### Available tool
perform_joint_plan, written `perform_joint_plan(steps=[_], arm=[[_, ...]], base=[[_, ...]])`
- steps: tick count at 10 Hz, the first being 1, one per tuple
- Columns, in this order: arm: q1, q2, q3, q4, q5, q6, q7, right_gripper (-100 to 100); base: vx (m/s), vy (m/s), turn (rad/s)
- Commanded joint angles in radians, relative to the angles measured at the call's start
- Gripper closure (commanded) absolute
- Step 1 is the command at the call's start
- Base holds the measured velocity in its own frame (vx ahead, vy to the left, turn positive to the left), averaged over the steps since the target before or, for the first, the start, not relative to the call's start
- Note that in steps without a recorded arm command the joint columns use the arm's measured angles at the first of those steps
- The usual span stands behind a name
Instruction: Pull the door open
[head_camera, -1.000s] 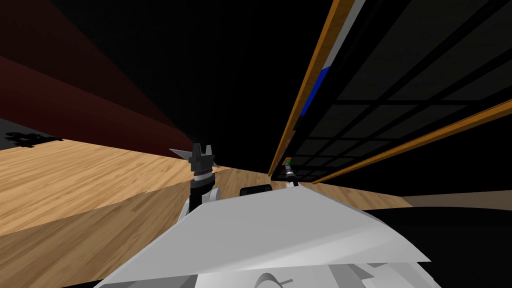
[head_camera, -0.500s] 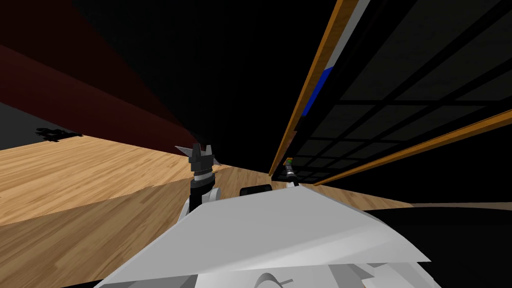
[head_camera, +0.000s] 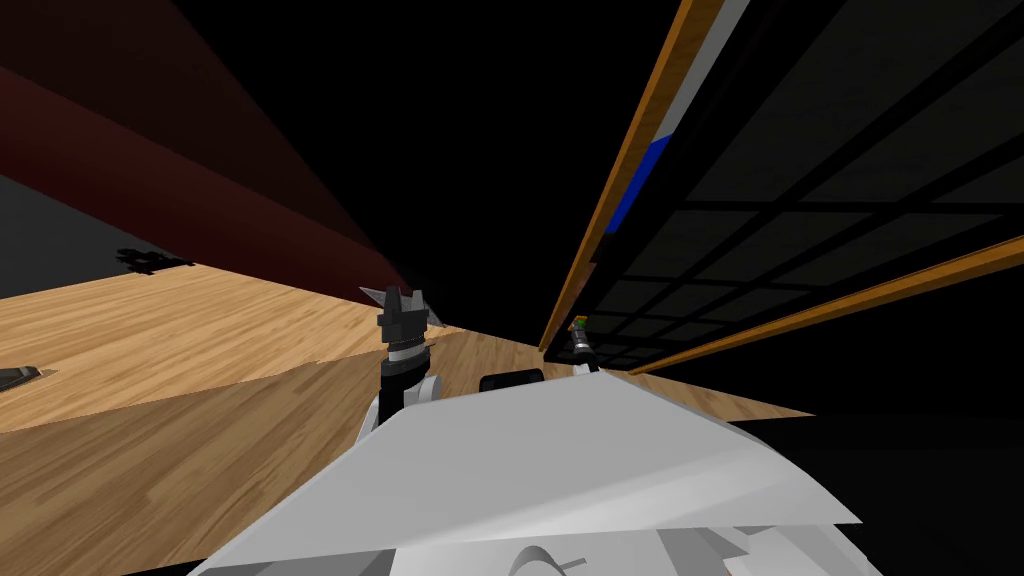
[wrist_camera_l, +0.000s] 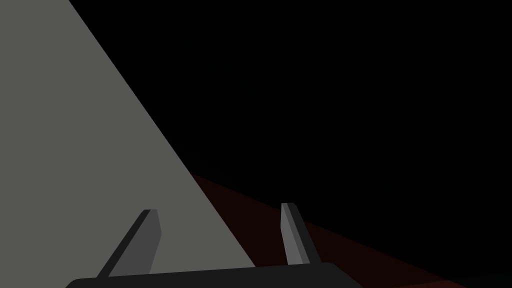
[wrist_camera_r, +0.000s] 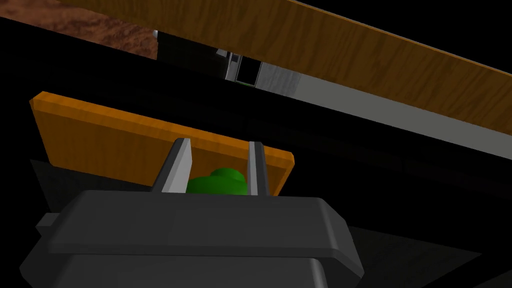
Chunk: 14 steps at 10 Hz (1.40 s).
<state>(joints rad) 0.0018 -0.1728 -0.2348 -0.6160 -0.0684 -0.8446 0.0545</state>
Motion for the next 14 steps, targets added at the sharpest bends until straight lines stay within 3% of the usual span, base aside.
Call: perform_joint_plan(steps=[1, 5, 8, 14], arm=[[0.002, -0.014, -0.010, 0.017, -0.014, 0.002, -0.029, 100], [0.001, -0.023, 0.007, 0.019, -0.059, -0.001, -0.139, 100], [0.001, -0.023, 0.007, 0.019, -0.059, -0.001, -0.154, 100], [-0.003, -0.034, 0.032, 0.021, -0.118, -0.006, -0.321, 100]], base=[[-0.028, -0.008, 0.035], [-0.038, -0.012, 0.076], [-0.015, -0.004, 0.013], [-0.038, -0.010, 0.068]])
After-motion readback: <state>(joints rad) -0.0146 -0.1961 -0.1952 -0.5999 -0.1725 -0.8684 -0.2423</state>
